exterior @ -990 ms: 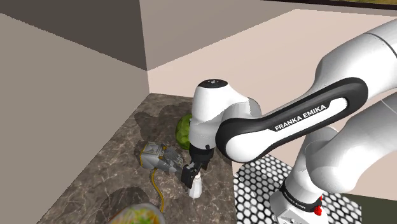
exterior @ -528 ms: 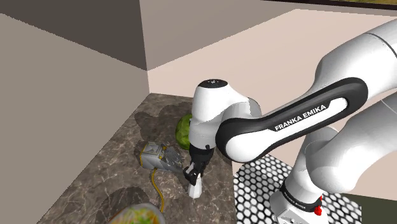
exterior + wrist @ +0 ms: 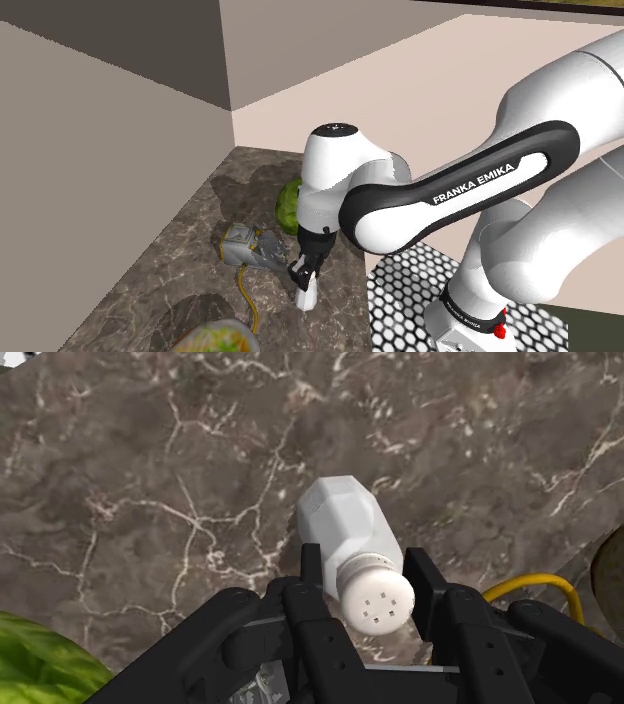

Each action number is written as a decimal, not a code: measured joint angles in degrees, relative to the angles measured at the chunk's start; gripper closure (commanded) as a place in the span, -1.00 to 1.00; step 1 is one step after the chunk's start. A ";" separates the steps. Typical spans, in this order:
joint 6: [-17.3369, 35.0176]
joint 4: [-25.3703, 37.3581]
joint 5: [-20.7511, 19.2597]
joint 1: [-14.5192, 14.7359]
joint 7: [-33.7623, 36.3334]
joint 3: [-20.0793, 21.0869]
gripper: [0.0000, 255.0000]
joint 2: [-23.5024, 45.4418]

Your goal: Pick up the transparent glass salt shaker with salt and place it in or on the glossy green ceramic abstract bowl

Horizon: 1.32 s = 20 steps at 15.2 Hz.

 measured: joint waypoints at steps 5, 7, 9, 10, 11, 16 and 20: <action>-4.19 1.95 -0.36 0.08 0.12 -0.98 1.00 -2.28; -6.10 2.72 -0.49 0.14 0.11 -1.49 1.00 -3.42; -7.93 3.76 -0.74 0.11 0.19 -1.91 1.00 -4.21; -8.94 4.35 -0.85 0.13 0.30 -2.12 1.00 -4.66; -9.85 5.00 -1.03 0.05 0.33 -2.34 1.00 -4.91; -14.37 7.69 -1.63 -0.04 0.45 -3.50 1.00 -6.73; -17.58 10.20 -2.16 -0.19 0.74 -4.16 1.00 -7.45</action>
